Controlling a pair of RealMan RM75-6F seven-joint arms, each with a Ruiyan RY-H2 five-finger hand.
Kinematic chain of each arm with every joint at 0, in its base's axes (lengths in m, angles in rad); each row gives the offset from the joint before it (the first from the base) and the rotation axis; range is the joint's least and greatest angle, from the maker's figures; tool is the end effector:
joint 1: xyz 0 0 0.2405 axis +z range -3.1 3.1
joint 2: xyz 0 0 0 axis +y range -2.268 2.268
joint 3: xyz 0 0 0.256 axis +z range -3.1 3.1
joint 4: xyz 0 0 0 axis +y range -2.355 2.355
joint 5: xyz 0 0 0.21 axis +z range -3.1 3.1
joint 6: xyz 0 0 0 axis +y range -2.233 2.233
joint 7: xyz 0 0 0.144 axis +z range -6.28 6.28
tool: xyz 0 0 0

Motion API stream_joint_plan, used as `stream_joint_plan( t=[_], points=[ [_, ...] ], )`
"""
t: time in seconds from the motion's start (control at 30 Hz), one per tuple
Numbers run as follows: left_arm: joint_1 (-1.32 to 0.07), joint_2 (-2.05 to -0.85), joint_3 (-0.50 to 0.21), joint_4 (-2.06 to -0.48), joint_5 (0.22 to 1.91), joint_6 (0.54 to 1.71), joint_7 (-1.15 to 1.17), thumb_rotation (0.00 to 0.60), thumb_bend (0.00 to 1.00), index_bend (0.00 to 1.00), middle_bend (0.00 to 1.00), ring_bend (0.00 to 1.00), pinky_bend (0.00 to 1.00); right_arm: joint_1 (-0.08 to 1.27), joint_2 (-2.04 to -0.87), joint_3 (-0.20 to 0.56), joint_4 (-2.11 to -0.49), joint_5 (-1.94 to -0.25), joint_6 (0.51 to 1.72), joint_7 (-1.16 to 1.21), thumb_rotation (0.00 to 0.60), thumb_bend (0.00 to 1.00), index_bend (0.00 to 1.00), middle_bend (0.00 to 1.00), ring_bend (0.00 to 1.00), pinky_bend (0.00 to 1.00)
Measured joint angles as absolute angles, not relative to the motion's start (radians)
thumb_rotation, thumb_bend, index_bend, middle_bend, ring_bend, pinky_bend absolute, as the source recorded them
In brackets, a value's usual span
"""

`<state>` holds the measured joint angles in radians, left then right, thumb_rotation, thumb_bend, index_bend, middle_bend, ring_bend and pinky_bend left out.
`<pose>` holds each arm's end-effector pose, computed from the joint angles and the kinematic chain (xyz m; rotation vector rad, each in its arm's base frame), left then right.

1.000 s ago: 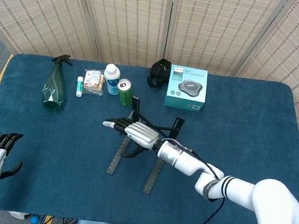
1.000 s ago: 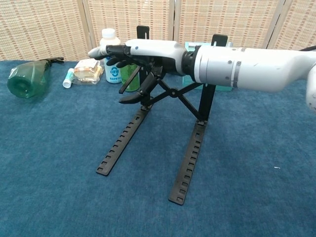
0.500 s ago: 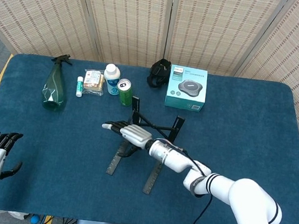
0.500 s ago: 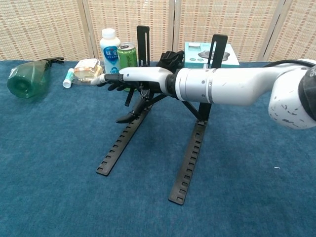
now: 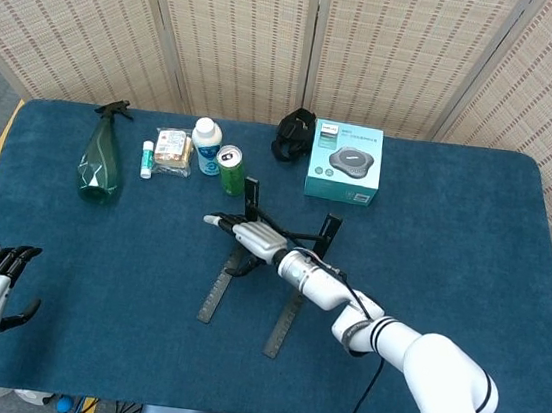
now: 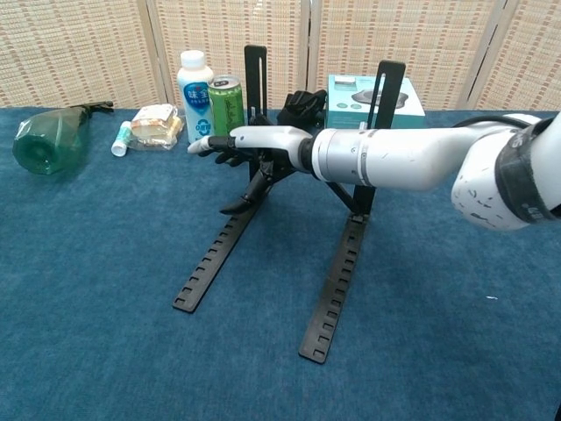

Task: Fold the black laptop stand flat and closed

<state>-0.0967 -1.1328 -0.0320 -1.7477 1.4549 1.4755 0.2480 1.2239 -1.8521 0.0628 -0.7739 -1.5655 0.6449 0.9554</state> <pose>-0.2878 0.1781 0.1415 -1.4220 -0.8648 -0.8002 -0.0442 -0.4181 -0.1075 2.2009 -1.4478 1.1328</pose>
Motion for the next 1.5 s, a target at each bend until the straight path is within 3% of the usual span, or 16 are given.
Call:
stream_joint_plan(
  t=[0.37, 0.6, 0.77, 1.13, 1.3, 1.5],
  points=[
    [-0.093, -1.134, -0.031, -1.741, 1.456, 1.478, 0.239, 0.6, 0.24, 0.16, 0.16, 0.15, 0.07, 1.231, -1.873, 0.072, -0.729, -1.545, 0.618, 0.948, 0.6, 0.19, 0.0, 0.0, 0.0, 0.0],
    [-0.092, -1.135, -0.034, -1.734, 1.452, 1.475, 0.234, 0.6, 0.24, 0.16, 0.16, 0.15, 0.07, 1.218, -1.824, 0.058, -0.813, -1.577, 0.689, 0.96, 0.6, 0.19, 0.0, 0.0, 0.0, 0.0],
    [-0.096, -1.136, -0.037, -1.729, 1.452, 1.471, 0.231, 0.6, 0.24, 0.16, 0.16, 0.15, 0.07, 1.19, -1.722, 0.041, -0.962, -1.628, 0.812, 0.952, 0.6, 0.19, 0.0, 0.0, 0.0, 0.0],
    [-0.107, -1.14, -0.044, -1.724, 1.451, 1.46, 0.227, 0.6, 0.24, 0.16, 0.16, 0.15, 0.07, 1.029, -1.378, 0.028, -1.377, -1.706, 1.172, 0.769, 0.6, 0.13, 0.0, 0.0, 0.0, 0.0],
    [-0.109, -1.136, -0.046, -1.728, 1.449, 1.459, 0.228, 0.6, 0.24, 0.16, 0.16, 0.15, 0.07, 0.927, -1.266, 0.024, -1.48, -1.665, 1.22, 0.665, 0.6, 0.01, 0.0, 0.0, 0.0, 0.0],
    [-0.114, -1.139, -0.05, -1.729, 1.446, 1.455, 0.231, 0.6, 0.24, 0.16, 0.16, 0.15, 0.07, 0.837, -1.203, 0.012, -1.525, -1.573, 1.217, 0.634, 0.6, 0.0, 0.0, 0.0, 0.0, 0.0]
  ],
)
